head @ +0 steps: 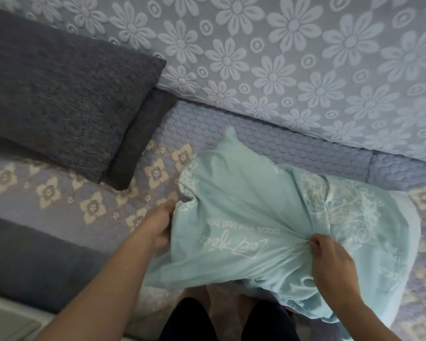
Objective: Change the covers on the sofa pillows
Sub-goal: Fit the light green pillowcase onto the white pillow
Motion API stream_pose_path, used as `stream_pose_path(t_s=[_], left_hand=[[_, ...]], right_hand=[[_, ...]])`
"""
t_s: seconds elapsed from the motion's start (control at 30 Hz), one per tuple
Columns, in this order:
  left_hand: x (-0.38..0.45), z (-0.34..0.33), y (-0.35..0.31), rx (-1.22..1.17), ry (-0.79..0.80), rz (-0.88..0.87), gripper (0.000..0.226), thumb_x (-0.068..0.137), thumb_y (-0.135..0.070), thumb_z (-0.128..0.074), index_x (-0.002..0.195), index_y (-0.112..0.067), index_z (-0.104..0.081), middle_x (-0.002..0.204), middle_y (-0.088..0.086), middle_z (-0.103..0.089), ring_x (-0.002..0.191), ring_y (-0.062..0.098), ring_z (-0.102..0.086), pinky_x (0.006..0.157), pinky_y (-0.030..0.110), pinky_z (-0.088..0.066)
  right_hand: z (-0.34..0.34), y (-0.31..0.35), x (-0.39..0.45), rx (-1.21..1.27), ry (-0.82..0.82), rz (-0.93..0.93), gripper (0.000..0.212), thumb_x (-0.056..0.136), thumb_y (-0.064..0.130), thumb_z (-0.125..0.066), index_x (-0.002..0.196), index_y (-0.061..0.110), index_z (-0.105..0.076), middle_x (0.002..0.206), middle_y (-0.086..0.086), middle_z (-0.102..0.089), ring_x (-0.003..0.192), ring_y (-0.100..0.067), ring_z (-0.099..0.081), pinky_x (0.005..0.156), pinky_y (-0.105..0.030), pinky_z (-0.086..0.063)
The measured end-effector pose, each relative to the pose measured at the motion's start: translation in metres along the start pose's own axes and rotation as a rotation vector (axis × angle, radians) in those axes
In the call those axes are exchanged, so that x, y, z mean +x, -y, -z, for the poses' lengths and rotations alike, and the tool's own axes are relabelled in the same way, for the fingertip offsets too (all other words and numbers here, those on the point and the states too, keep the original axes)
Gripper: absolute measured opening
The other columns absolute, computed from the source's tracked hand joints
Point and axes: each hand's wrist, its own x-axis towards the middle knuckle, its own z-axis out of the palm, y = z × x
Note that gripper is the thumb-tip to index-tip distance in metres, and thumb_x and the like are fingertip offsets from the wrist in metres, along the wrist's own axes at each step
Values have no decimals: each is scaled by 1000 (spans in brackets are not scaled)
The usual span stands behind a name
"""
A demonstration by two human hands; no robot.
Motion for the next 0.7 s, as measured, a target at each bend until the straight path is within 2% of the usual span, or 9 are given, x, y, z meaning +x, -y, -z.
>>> stream_pose_path(t_s=[0.07,0.17,0.23,0.3,0.37,0.43,0.57,0.63,0.7], left_hand=[[6,10,7,178,136,5,36,96,-34,-65,125,-12,-65,121,17,-71,112,35,-68,98,53,-55],[0,-6,10,265,282,-5,32,96,-38,-67,121,-19,-67,114,10,-74,95,23,-74,82,38,-60],[-5,-28,13,272,175,-251,36,91,-36,-73,125,-30,-61,121,0,-69,100,15,-71,84,34,-58],[-4,-40,18,396,-98,-560,41,88,-34,-75,122,-37,-53,130,-8,-54,115,13,-60,96,32,-49],[-12,-49,19,481,-276,-652,27,91,-40,-71,109,-28,-54,118,-8,-52,111,13,-55,90,26,-42],[-9,-48,25,514,-135,-538,23,94,-48,-64,103,-27,-60,109,-9,-62,108,13,-60,84,26,-45],[4,-29,41,657,125,-595,42,98,-35,-61,139,-41,-52,148,-15,-40,137,6,-40,117,34,-34],[9,-28,41,752,92,-706,54,98,-12,-58,147,-31,-44,153,-13,-30,142,7,-29,120,25,-22],[19,-33,36,864,-79,-827,53,96,-11,-58,145,-26,-45,146,-6,-36,136,15,-34,114,26,-26]], right_hand=[[0,-3,0,17,-5,-24,9,89,0,-64,96,5,-63,79,-16,-67,71,-39,-62,65,-40,-45],[2,-3,4,6,19,57,6,91,3,-62,94,9,-61,74,-10,-65,64,-35,-61,60,-38,-45],[4,-2,11,-6,58,51,5,96,13,-55,95,14,-60,74,-6,-64,65,-34,-61,61,-40,-48],[7,2,18,-14,112,53,8,99,20,-50,95,19,-57,71,0,-62,64,-30,-61,61,-39,-48],[10,7,23,-28,176,82,9,101,24,-49,93,24,-53,66,7,-58,59,-23,-60,59,-38,-48],[11,12,27,-50,238,115,10,102,27,-48,92,27,-51,63,9,-58,57,-19,-59,59,-37,-48],[14,20,30,-77,363,122,9,102,29,-49,93,30,-50,68,10,-61,64,-16,-60,63,-34,-48],[14,23,32,-77,386,135,8,101,30,-50,94,30,-51,70,10,-62,66,-15,-61,64,-33,-48],[13,24,33,-54,394,156,6,101,29,-51,96,30,-54,71,9,-64,67,-15,-62,65,-33,-49]])
